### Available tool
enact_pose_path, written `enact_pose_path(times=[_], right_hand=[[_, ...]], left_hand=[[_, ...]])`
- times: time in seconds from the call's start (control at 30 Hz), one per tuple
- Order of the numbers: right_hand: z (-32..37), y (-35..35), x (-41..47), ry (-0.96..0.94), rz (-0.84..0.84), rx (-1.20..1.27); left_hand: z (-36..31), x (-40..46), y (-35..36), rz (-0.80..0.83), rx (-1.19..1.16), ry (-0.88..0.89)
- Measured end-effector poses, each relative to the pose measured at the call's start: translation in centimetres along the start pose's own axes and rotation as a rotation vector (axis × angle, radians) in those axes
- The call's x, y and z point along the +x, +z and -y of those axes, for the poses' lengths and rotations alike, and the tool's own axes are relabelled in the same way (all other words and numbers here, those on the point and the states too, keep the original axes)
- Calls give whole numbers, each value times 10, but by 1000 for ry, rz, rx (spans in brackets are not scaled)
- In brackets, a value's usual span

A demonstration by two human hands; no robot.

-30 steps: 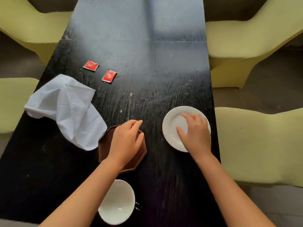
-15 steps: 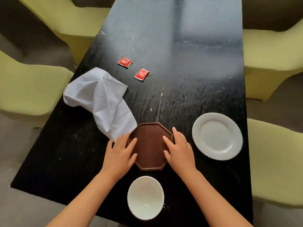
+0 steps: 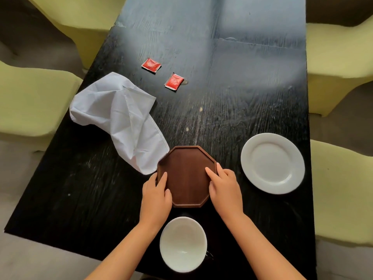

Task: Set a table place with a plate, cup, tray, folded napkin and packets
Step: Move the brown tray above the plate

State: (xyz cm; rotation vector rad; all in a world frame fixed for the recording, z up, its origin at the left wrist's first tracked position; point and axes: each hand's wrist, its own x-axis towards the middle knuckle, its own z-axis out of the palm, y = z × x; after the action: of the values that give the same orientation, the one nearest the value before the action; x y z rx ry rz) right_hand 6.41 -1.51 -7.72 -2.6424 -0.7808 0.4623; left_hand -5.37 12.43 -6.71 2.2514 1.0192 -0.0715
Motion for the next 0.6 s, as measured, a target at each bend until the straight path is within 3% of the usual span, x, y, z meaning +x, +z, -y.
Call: enact_pose_path(times=[0.2,0.47,0.6], right_hand=[[1,-10,2,47,-13,235],[3,-39,10,156,-138,563],[-8,-62,18,167,-173,639]], left_hand=[[-9,9,-9,-7,-239,-66],[-30,28,-23,-250,-607,-258],[-39,34,-23,-178,-737,-315]])
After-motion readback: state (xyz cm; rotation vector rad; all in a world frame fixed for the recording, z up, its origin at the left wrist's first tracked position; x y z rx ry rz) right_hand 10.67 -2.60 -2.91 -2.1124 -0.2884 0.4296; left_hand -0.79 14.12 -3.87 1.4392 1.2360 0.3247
